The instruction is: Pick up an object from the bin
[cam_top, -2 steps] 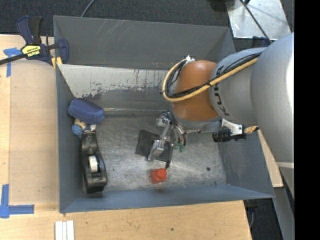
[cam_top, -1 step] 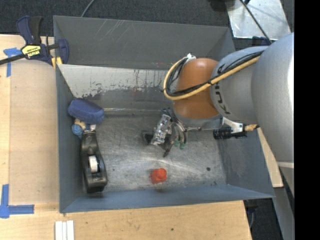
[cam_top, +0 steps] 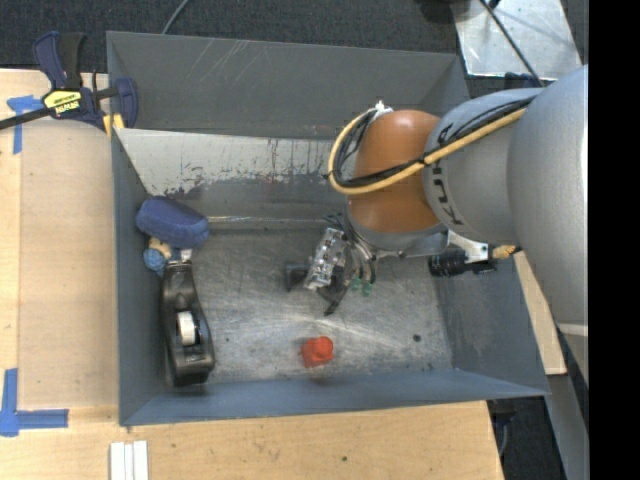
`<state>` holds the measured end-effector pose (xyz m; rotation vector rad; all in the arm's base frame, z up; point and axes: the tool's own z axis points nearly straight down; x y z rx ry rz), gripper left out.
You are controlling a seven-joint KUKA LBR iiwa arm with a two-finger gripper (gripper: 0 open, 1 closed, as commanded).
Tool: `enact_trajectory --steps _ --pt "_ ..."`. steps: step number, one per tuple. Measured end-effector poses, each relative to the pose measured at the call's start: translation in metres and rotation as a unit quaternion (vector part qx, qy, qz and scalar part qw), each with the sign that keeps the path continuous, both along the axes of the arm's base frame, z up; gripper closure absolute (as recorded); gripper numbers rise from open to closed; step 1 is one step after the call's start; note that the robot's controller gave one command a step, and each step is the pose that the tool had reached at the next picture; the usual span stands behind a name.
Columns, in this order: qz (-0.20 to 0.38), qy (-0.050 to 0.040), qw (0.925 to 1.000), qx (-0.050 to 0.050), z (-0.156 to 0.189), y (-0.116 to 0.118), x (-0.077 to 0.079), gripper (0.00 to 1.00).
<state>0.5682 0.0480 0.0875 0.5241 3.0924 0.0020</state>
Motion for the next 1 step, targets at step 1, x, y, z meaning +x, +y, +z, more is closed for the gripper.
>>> enact_trajectory --steps 1 --pt "0.002 -0.0012 1.0000 0.000 0.0495 -0.0006 0.0018 1.00"
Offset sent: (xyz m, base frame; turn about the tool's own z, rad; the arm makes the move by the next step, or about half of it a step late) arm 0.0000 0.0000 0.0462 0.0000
